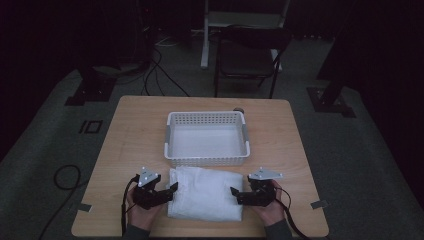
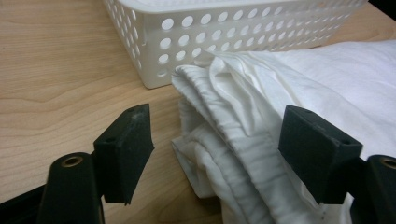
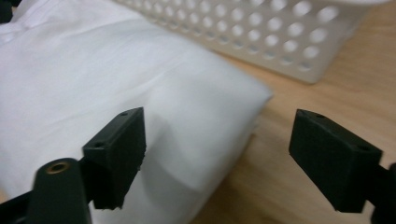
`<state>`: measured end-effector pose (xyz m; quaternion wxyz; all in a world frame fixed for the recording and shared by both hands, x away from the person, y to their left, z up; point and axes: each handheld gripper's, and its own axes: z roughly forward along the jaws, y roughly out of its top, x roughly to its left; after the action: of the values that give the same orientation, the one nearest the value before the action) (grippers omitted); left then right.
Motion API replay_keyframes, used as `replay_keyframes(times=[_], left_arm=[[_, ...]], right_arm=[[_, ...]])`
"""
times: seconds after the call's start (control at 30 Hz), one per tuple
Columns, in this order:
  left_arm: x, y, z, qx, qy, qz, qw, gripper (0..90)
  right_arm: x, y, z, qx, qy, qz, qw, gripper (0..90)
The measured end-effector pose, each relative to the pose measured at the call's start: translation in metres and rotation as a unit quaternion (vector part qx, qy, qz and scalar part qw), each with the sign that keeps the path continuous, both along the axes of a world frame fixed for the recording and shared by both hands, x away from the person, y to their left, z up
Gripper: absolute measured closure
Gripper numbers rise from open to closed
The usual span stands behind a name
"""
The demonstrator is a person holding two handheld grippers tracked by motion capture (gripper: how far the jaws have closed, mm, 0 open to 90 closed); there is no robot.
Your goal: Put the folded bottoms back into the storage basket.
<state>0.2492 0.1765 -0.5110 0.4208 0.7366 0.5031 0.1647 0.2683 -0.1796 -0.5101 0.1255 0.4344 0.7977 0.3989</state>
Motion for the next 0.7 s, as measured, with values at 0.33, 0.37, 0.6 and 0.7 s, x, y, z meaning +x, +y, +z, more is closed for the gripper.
replay_keyframes(times=[0.33,0.37,0.6,0.7], left_arm=[[-0.002,-0.008,-0.009,-0.011,0.022,-0.006,0.9997,16.7],[-0.003,-0.007,-0.008,-0.013,0.021,-0.007,0.9997,16.8],[-0.008,-0.012,0.000,-0.021,0.003,-0.022,0.9995,16.2],[-0.010,-0.014,0.001,-0.020,0.000,-0.027,0.9994,15.5]], right_arm=[[-0.002,0.008,-0.010,-0.015,0.020,0.003,0.9997,11.2],[-0.002,0.008,-0.010,-0.014,0.021,0.003,0.9997,11.2],[-0.006,0.009,-0.010,-0.015,0.019,0.005,0.9997,10.8],[-0.006,0.009,-0.011,-0.015,0.019,0.006,0.9997,10.8]])
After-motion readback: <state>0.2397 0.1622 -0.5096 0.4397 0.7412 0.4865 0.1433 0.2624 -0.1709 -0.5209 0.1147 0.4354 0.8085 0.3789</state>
